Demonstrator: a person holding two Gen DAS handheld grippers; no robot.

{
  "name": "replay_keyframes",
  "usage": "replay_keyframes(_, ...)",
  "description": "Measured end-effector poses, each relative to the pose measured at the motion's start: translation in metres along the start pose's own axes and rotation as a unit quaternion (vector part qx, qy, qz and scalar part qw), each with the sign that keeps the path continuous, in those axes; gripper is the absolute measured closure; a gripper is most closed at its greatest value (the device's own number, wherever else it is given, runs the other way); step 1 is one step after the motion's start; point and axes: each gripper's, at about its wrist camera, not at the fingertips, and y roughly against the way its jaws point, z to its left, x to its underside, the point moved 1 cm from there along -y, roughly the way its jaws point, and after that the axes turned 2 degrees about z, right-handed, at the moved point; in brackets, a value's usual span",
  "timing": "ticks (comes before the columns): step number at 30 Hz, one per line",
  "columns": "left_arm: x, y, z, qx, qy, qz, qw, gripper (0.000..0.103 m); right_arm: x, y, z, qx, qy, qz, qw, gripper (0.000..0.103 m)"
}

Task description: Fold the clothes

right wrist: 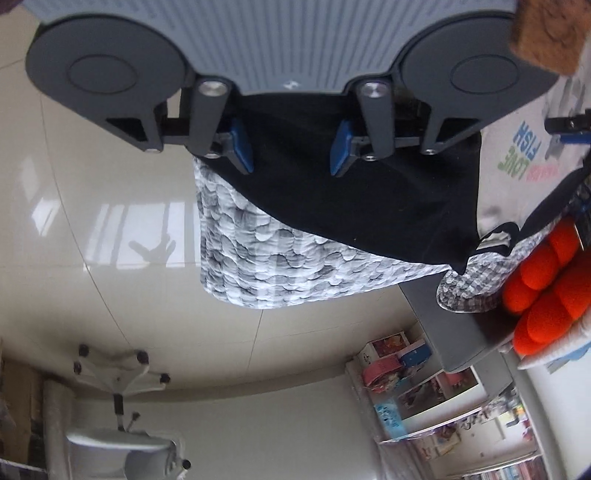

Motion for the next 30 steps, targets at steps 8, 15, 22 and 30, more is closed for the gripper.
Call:
replay_keyframes(8,-0.002,0.0,-0.001,0.0,0.005,-0.003,1.0,0.019,-0.016,-0.001,0.026,0.086,0.079,-0.023,0.993,0.1)
replay_keyframes(15,-0.004,0.004,0.002,0.014,0.022,-0.012,0.9996,0.02,-0.024,0.003,0.04,0.154,0.105,-0.093,0.978,0.1)
replay_keyframes(22,-0.004,0.003,-0.002,0.012,0.014,-0.011,0.9998,0.02,-0.018,-0.048,0.025,0.166,0.112,-0.026,0.979,0.1)
replay_keyframes(30,-0.005,0.005,0.002,0.01,0.027,-0.016,0.9995,0.021,-0.021,-0.023,0.029,0.143,0.062,-0.061,0.986,0.085)
